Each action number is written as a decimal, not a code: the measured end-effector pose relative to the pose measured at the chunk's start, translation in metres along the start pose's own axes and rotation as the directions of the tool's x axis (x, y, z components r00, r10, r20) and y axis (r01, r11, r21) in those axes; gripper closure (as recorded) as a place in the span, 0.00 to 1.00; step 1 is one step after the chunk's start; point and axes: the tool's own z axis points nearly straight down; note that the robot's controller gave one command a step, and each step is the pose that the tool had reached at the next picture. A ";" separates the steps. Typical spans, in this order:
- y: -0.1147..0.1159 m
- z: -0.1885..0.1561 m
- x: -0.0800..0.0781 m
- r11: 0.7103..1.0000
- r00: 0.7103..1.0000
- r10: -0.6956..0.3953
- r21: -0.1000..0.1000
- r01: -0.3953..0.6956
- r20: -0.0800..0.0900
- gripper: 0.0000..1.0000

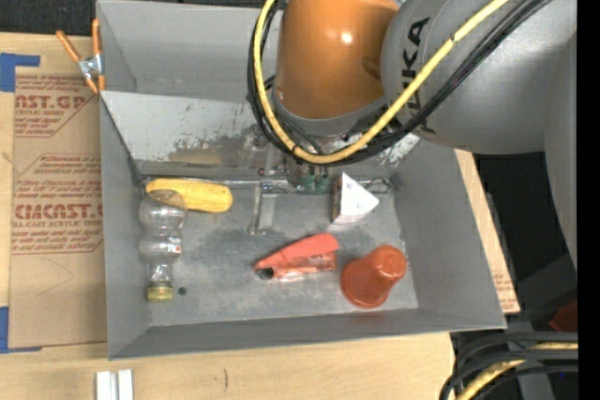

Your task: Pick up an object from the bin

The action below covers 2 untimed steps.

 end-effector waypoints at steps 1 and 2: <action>-0.001 -0.005 -0.001 1.000 1.000 0.002 -0.001 -0.002 0.008 0.00; 0.000 0.029 -0.012 0.998 0.998 -0.063 -0.001 0.063 0.014 0.00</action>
Offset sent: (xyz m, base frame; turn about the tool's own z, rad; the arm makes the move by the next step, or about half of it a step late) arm 0.0300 -0.0004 -0.1231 -0.2123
